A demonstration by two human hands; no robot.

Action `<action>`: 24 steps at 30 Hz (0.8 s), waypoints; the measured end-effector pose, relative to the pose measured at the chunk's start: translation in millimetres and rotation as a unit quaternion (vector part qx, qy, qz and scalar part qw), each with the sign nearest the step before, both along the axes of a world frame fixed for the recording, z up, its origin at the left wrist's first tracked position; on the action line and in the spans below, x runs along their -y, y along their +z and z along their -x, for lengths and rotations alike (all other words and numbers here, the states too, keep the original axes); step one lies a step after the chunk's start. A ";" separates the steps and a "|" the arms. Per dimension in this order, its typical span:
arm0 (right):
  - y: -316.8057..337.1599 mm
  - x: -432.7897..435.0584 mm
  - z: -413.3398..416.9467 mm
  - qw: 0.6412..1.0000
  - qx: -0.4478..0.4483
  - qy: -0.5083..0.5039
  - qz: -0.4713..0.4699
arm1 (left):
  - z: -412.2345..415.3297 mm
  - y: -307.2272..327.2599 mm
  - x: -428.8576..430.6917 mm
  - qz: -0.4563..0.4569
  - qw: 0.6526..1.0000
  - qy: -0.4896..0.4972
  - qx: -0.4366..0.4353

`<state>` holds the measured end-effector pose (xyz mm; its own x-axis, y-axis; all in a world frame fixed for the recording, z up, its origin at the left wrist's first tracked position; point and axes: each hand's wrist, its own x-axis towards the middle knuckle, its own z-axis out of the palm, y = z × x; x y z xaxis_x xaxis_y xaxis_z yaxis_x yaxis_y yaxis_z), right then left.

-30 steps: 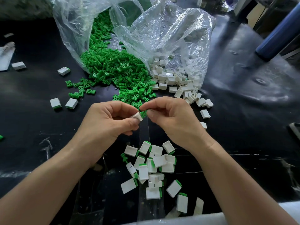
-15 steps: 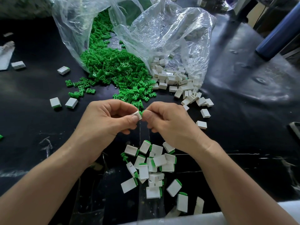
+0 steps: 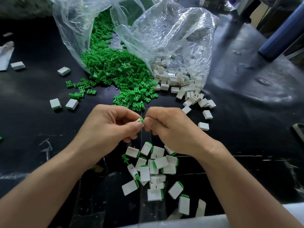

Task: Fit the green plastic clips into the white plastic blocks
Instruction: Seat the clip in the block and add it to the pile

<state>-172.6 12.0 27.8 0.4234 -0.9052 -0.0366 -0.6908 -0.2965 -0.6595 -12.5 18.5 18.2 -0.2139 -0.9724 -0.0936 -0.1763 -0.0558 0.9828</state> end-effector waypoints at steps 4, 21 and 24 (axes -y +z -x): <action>2.4 -0.6 -1.2 0.994 -0.096 0.050 0.031 | -2.0 -3.2 0.1 0.045 0.996 -0.014 0.076; 2.8 1.3 4.7 0.983 0.169 -0.056 -0.053 | -0.7 4.2 2.0 0.048 0.996 -0.017 -0.069; 0.5 1.9 1.1 0.940 0.270 -0.068 -0.196 | 2.2 6.1 0.2 0.063 0.994 -0.009 -0.093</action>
